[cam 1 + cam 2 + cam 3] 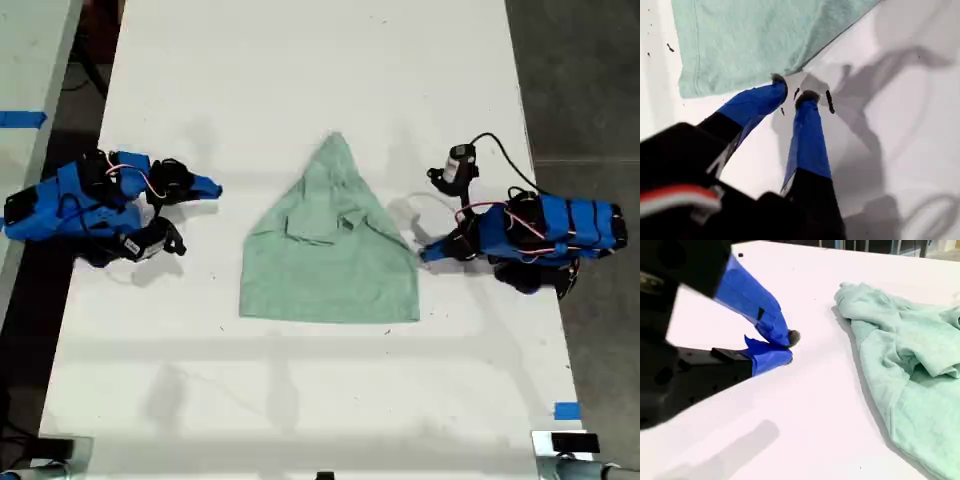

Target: Fold t shirt

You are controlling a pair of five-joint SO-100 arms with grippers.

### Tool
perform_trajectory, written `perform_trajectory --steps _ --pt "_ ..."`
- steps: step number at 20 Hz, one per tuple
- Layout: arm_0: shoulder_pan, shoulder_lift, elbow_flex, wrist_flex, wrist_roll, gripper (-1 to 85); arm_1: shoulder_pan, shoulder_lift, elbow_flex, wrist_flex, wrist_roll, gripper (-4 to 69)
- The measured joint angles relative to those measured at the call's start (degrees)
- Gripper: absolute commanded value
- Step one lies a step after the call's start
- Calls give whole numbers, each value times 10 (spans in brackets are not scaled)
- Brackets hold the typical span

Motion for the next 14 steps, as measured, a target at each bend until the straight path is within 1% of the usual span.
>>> perform_trajectory --steps 1,2,3,4,5,6,8,14 --pt "0 0 0 0 -2 -3 0 0 0 0 1 -8" --pt "15 0 0 0 -16 -3 18 0 0 0 23 -8" --pt "27 0 0 0 -23 -3 31 0 0 0 98 -8" --pt "23 0 0 0 -25 -3 30 0 0 0 184 -8" --pt "23 0 0 0 -27 -3 31 0 0 0 251 -8" --pt "30 0 0 0 -28 -3 31 0 0 0 277 -8" --pt "32 0 0 0 -28 -3 29 0 0 0 292 -8" --pt "32 0 0 0 -28 -3 29 0 0 0 295 -8"
